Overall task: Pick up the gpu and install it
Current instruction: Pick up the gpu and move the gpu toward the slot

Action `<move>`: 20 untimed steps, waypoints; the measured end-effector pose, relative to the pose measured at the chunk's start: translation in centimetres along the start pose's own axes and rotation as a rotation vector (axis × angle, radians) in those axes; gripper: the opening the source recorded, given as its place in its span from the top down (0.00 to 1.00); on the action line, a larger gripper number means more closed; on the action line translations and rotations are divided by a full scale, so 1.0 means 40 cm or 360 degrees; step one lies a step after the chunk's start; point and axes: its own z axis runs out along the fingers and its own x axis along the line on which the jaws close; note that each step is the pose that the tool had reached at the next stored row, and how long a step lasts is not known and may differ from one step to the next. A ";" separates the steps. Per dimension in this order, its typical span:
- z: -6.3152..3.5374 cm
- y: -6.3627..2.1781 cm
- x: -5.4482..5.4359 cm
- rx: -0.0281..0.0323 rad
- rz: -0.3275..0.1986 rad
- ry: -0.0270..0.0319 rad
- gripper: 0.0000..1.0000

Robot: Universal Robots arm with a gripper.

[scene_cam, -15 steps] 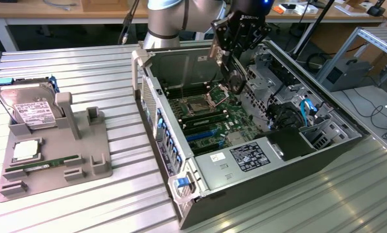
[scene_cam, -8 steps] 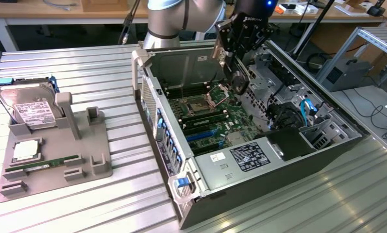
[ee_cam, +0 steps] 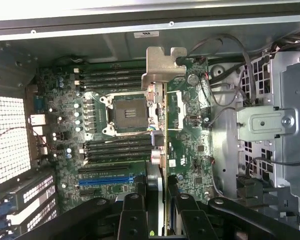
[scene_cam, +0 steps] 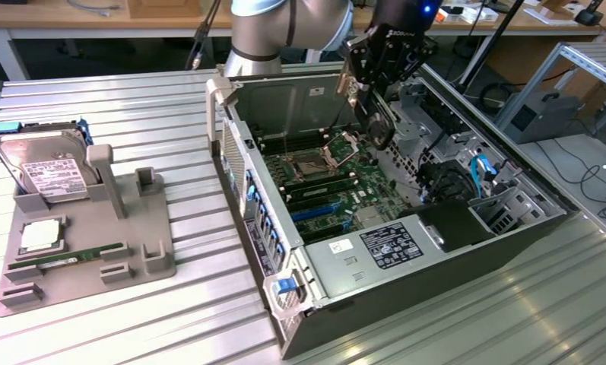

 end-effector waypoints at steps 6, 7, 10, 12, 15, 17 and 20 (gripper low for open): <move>0.011 0.001 -0.017 0.00000 0.0000 0.00000 0.73; 0.012 0.001 -0.018 -0.00001 0.0000 0.00000 0.73; 0.017 0.001 -0.020 0.00000 0.0000 0.00000 0.73; 0.021 0.001 -0.020 0.00001 0.0000 0.00000 0.73; 0.034 0.001 -0.020 0.00002 0.0000 0.00000 0.73; 0.038 0.001 -0.019 0.00001 0.0000 0.00000 0.73; 0.049 0.000 -0.019 0.00003 0.0000 0.00000 0.73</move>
